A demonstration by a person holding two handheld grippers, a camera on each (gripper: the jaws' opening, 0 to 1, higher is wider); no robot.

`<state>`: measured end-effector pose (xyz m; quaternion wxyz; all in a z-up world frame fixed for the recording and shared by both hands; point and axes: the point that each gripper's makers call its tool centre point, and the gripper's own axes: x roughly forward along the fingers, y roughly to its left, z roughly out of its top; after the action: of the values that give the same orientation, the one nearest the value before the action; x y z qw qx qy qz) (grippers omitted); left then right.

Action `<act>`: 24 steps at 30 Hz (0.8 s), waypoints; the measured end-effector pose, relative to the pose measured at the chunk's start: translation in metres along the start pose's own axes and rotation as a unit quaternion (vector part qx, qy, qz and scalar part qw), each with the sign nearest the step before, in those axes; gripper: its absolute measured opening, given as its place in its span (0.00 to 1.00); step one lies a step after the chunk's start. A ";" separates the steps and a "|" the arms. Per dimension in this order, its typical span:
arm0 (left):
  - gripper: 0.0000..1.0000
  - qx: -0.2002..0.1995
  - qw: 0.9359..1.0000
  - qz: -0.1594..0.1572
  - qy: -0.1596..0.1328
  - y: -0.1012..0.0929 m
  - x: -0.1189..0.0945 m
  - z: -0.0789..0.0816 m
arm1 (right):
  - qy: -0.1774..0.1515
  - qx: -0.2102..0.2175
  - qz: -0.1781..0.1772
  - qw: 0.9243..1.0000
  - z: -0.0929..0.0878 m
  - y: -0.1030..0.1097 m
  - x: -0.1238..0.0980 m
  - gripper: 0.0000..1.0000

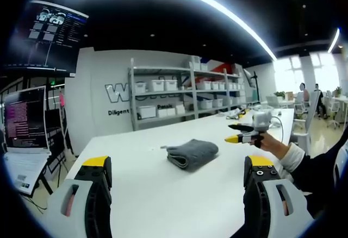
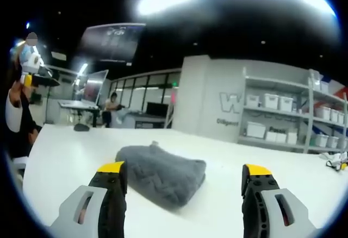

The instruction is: Open the folded towel by lifting each exposed corner and separating the folded layers until the towel lies flat within the target outline without major curled edges

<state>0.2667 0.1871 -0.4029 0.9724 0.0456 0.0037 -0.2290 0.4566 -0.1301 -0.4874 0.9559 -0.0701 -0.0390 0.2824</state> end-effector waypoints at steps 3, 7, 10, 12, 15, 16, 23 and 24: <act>1.00 0.000 1.000 0.000 -0.001 0.000 0.000 0.001 | 0.005 0.005 -0.002 1.000 -0.005 -0.003 0.005 0.87; 1.00 -0.001 1.000 0.003 -0.004 0.004 -0.002 0.002 | 0.010 0.015 -0.006 1.000 -0.010 -0.008 0.010 0.88; 0.99 -0.002 1.000 0.004 -0.007 0.005 -0.002 0.003 | 0.021 0.008 -0.009 1.000 -0.017 -0.010 0.014 0.87; 0.99 -0.003 1.000 0.003 -0.005 0.006 -0.001 0.001 | 0.028 0.002 -0.012 1.000 -0.021 -0.013 0.017 0.87; 0.99 -0.004 1.000 0.003 -0.003 0.006 -0.001 0.000 | 0.034 0.006 -0.008 0.999 -0.024 -0.015 0.021 0.87; 0.99 -0.004 1.000 0.003 -0.005 0.007 -0.002 0.001 | 0.033 0.007 -0.008 0.999 -0.025 -0.015 0.022 0.87; 0.99 -0.004 1.000 0.008 -0.015 0.010 -0.007 0.006 | 0.037 0.005 -0.011 0.999 -0.028 -0.021 0.027 0.87; 0.99 -0.004 1.000 0.009 -0.016 0.011 -0.007 0.006 | 0.036 0.004 -0.010 0.999 -0.028 -0.022 0.028 0.86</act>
<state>0.2647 0.1992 -0.3955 0.9745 0.0376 -0.0112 -0.2209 0.4945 -0.1363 -0.5110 0.9599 -0.0760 -0.0039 0.2699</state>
